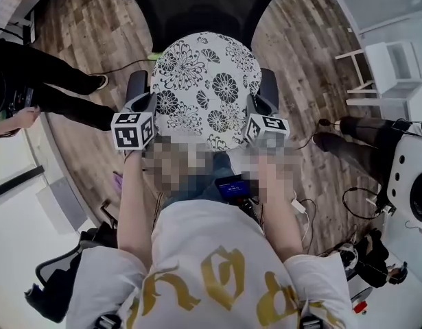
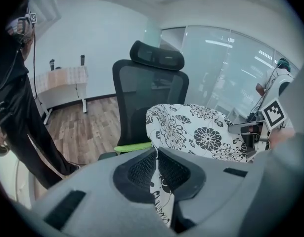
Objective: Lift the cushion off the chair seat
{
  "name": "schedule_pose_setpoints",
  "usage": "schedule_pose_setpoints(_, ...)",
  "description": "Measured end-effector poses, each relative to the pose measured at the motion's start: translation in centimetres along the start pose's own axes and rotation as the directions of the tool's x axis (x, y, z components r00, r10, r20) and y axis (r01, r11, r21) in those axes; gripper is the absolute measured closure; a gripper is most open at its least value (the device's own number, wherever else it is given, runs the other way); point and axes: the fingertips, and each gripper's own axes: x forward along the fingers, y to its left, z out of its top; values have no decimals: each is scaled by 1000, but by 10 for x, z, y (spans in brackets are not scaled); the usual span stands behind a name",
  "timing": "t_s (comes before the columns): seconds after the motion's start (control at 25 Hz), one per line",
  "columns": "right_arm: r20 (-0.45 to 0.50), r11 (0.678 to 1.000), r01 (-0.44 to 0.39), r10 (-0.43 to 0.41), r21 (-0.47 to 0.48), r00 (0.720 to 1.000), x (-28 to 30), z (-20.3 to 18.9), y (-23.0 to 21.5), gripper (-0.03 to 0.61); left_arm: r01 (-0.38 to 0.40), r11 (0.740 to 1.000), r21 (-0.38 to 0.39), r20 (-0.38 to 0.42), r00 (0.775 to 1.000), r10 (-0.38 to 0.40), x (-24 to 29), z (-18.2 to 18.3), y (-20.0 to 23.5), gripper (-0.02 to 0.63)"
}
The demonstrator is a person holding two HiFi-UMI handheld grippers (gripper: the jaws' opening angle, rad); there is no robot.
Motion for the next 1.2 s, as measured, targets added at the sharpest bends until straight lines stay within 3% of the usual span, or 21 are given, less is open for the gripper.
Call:
schedule_pose_setpoints(0.6, 130, 1000, -11, 14, -17, 991, -57, 31, 10, 551, 15, 1000, 8, 129, 992, -16, -52, 31, -24, 597)
schedule_pose_setpoints(1.2, 129, 1000, 17, -14, -21, 992, -67, 36, 14, 551, 9, 1000, -2, 142, 990, -8, -63, 31, -21, 597)
